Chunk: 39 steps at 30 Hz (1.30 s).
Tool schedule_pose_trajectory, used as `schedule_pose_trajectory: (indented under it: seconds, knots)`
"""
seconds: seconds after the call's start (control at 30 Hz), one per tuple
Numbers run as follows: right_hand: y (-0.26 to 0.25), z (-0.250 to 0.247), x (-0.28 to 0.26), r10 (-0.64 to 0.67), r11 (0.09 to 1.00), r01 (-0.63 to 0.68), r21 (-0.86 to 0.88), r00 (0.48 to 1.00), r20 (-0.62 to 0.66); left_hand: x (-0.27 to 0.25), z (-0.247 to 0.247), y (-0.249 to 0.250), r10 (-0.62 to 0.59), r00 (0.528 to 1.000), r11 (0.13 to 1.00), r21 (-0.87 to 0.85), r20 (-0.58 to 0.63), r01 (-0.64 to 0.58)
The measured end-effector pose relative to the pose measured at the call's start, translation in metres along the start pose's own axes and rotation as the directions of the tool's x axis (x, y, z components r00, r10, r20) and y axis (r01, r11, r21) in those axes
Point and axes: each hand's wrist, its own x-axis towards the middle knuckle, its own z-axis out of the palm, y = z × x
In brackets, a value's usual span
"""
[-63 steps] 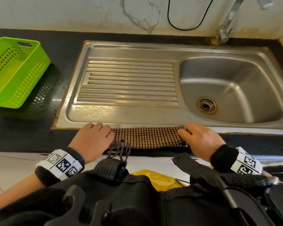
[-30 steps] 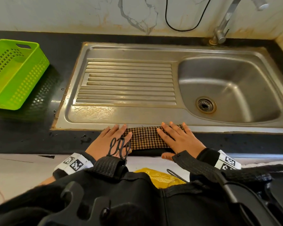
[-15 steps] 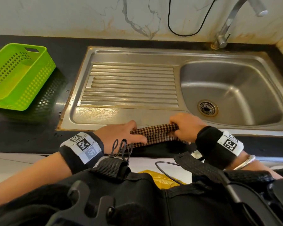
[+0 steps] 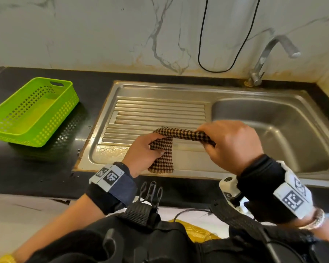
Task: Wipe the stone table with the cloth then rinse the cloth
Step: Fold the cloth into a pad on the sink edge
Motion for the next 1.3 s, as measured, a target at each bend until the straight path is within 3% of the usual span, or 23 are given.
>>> schedule_pose_trajectory:
  seconds: [0.1,0.2,0.27,0.43,0.6,0.7,0.83,1.03,1.17,1.23,1.3]
  knots:
    - [-0.021,0.004,-0.001,-0.141,0.988,0.134,-0.071,0.983,-0.114,-0.002,0.004,0.013,-0.047,0.999,0.959,-0.279,-0.018,0.040]
    - [-0.037,0.020,-0.005,-0.249,0.964,0.220,-0.152,0.944,-0.217,-0.004,-0.001,0.026,-0.130,0.989,0.788,-0.597,0.076,0.150]
    - [-0.043,0.031,-0.008,-0.288,0.953,0.253,-0.169,0.929,-0.233,-0.006,-0.006,0.030,-0.132,0.984,0.698,-0.694,0.117,0.176]
    - [-0.040,0.027,0.000,-0.215,0.977,0.192,-0.097,0.906,-0.366,-0.007,-0.011,0.027,-0.081,0.991,0.756,-0.642,0.105,0.130]
    - [-0.030,0.016,0.010,-0.183,0.983,0.145,-0.117,0.869,-0.459,-0.013,-0.003,0.020,-0.104,0.953,0.799,-0.547,0.284,0.250]
    - [-0.035,0.024,0.007,-0.226,0.974,0.210,-0.085,0.881,-0.416,-0.014,0.004,0.018,-0.093,0.952,0.821,-0.519,0.292,0.239]
    - [-0.046,0.042,-0.005,-0.301,0.953,0.295,-0.061,0.916,-0.267,-0.016,0.003,0.026,-0.053,0.941,0.777,-0.578,0.335,0.249]
    - [-0.046,0.044,-0.015,-0.159,0.971,0.194,0.140,0.960,-0.232,-0.016,0.008,0.019,-0.036,0.898,0.825,-0.494,0.438,0.274]
    - [-0.057,0.046,-0.023,-0.026,0.942,0.081,0.326,0.985,-0.169,-0.011,0.010,0.020,-0.024,0.913,0.862,-0.454,0.406,0.225]
    - [-0.060,0.046,-0.029,0.003,0.932,0.033,0.361,0.995,-0.099,-0.007,0.007,0.019,-0.025,0.909,0.835,-0.491,0.417,0.248]
    - [-0.061,0.047,-0.035,-0.011,0.933,0.019,0.359,1.000,-0.023,-0.003,0.003,0.019,-0.004,0.889,0.737,-0.600,0.457,0.312]
